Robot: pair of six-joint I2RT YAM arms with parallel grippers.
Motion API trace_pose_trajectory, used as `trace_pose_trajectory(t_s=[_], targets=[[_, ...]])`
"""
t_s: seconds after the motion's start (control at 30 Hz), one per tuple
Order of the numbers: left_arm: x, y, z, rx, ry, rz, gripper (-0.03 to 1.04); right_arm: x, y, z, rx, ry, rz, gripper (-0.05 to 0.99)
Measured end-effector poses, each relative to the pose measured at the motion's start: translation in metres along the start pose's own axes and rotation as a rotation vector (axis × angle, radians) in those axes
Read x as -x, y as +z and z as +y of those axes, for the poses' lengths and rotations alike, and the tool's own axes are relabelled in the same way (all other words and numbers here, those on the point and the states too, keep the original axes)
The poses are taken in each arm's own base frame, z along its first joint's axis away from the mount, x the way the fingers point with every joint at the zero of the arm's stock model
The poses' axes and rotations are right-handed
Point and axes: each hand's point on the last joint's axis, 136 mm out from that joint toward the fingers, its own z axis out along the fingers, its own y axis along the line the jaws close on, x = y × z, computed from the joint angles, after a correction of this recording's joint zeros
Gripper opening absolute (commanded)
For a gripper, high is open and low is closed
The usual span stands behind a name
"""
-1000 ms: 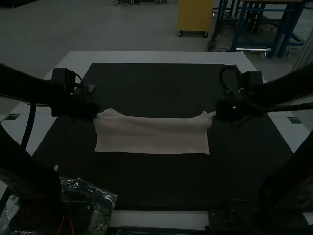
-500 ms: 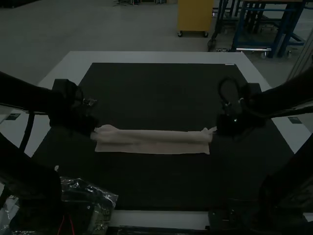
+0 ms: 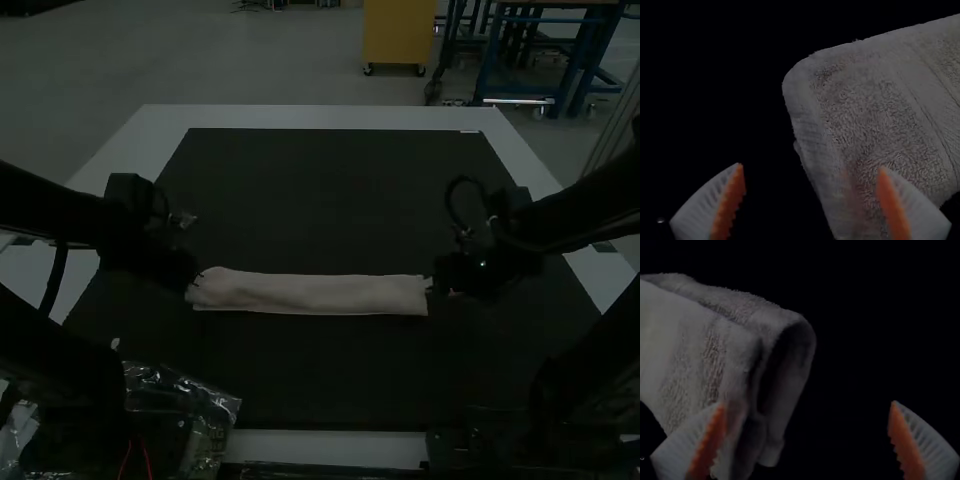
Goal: Fold the towel.
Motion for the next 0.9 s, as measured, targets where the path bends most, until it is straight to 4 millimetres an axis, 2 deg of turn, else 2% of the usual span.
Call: trace_pose_trajectory(t_s=[0.17,0.33,0.43,0.63,0.77,0.9], targets=[[-0.002,-0.005,0.014,0.044,-0.019,-0.014,0.98,0.012,-0.01,0.002,-0.014,-0.029,-0.047,0.92],[0.034,-0.033,0.053,0.189,-0.04,-0.197,0.97,0.033,-0.022,0.009,-0.013,-0.053,-0.121,0.91],[0.039,-0.046,0.065,0.236,-0.06,-0.238,0.97,0.035,-0.02,0.017,0.001,-0.068,-0.125,0.91],[0.038,-0.047,0.065,0.226,-0.086,-0.241,0.97,0.036,-0.007,0.037,0.04,-0.095,-0.115,0.91],[0.038,-0.046,0.065,0.22,-0.104,-0.245,0.97,0.028,0.007,0.037,0.049,-0.074,-0.075,0.91],[0.038,-0.046,0.064,0.214,-0.119,-0.249,0.97,0.025,0.012,0.035,0.049,-0.061,-0.065,0.91]])
